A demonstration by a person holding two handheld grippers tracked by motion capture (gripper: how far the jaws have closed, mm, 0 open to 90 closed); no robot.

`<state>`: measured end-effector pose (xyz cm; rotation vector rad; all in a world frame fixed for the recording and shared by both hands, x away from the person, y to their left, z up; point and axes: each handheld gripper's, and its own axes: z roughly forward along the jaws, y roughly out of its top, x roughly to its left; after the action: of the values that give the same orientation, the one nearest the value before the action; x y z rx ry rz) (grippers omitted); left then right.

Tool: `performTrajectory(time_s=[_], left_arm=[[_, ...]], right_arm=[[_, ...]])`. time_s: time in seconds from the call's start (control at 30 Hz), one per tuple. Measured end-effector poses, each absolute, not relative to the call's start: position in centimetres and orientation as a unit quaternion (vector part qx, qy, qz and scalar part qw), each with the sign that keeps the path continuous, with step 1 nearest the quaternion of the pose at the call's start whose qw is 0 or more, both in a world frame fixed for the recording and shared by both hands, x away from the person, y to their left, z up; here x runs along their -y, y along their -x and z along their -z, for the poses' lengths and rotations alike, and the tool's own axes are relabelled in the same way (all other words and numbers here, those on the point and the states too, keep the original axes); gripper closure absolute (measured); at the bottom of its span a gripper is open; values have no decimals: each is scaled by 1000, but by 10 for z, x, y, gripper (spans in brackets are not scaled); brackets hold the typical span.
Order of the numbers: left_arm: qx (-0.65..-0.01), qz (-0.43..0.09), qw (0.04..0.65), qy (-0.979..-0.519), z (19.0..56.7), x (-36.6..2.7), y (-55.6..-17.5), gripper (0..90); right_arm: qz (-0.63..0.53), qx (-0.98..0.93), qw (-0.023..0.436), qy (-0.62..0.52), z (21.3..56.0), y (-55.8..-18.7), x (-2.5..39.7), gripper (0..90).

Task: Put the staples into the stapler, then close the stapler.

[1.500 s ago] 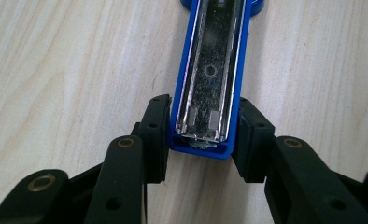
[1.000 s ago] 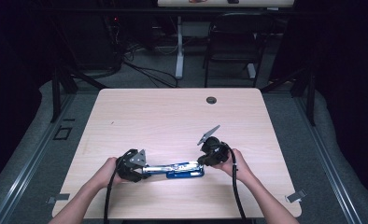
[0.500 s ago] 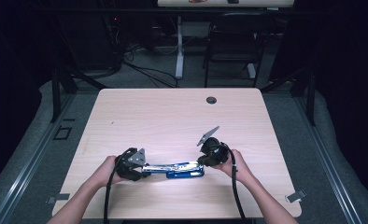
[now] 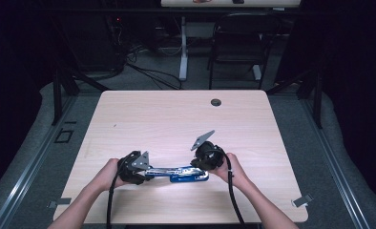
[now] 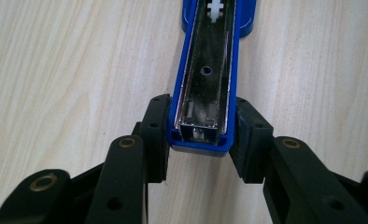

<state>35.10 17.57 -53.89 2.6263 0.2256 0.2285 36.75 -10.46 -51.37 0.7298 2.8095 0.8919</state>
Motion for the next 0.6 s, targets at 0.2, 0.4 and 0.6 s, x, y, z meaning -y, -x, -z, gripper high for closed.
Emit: performTrajectory(time_s=[0.2,0.4,0.6], left_arm=[[-84,-87,245,-962,538,-175,-350,623],[-84,-89,247,-961,535,-174,-349,617],[-79,-97,241,-963,533,-172,-348,617]], right_arm=[[-295,-925,52,-233,515,-365,95,857],[-296,-926,56,-228,513,-364,91,859],[-299,-926,59,-221,515,-361,80,862]])
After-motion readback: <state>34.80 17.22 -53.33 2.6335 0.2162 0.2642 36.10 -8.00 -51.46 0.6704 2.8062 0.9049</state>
